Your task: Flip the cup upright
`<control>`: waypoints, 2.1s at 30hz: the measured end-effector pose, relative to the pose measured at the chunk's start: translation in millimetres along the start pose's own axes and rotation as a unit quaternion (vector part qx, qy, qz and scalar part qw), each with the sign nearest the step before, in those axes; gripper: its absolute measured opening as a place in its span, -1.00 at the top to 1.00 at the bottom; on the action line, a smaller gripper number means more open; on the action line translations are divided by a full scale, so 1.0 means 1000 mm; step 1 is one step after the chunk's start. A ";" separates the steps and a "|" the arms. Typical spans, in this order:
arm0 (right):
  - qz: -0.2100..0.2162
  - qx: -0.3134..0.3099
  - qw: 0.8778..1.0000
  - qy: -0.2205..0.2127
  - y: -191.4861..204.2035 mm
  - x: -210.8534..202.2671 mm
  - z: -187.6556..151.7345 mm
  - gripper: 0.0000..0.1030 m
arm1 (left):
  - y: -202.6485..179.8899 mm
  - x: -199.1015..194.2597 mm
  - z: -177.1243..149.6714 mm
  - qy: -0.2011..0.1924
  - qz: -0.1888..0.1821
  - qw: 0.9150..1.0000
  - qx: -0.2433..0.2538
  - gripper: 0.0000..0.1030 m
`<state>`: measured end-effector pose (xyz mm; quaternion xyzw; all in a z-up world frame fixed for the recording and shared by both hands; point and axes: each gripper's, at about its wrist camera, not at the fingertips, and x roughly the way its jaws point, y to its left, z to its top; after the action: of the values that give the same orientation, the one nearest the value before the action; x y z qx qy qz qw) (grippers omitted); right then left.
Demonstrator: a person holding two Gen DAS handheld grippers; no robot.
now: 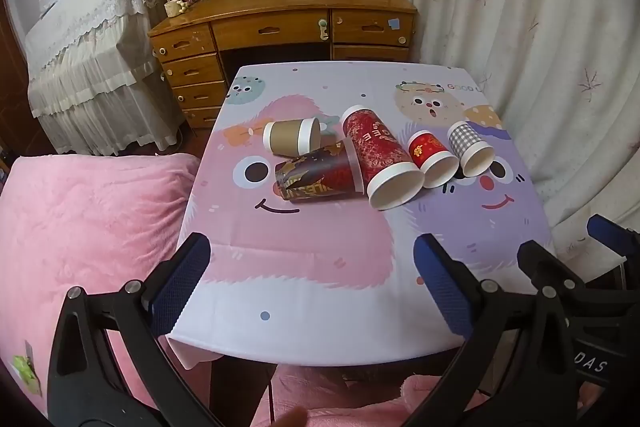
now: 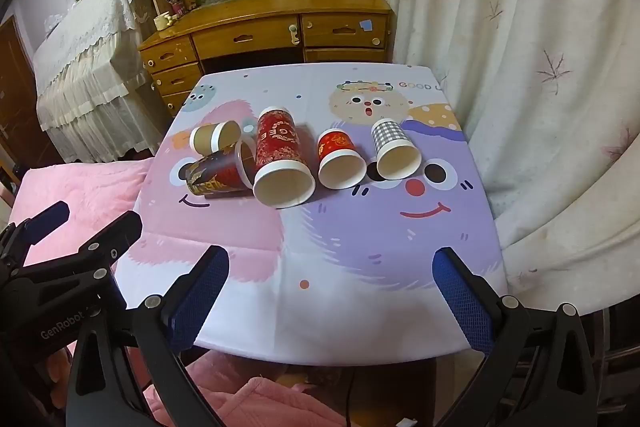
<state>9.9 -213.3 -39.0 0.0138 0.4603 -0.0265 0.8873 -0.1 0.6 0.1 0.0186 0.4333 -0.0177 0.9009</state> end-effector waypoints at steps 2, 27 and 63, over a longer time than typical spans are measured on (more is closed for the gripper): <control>-0.002 -0.001 1.000 0.005 0.000 0.000 0.000 -1.00 | 0.000 0.000 0.000 0.001 0.003 1.000 0.002 -0.96; -0.001 -0.001 1.000 0.006 -0.002 0.000 -0.001 -1.00 | -0.005 -0.002 0.002 0.002 0.005 1.000 0.005 -0.94; 0.010 0.006 1.000 0.015 -0.015 -0.014 -0.034 -1.00 | -0.010 -0.018 -0.043 0.021 -0.004 1.000 0.002 -0.95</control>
<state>-26.9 -225.7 -47.6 0.0240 0.4735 -0.0195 0.8802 -45.7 -7.1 -12.5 0.0194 0.4525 -0.0215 0.8913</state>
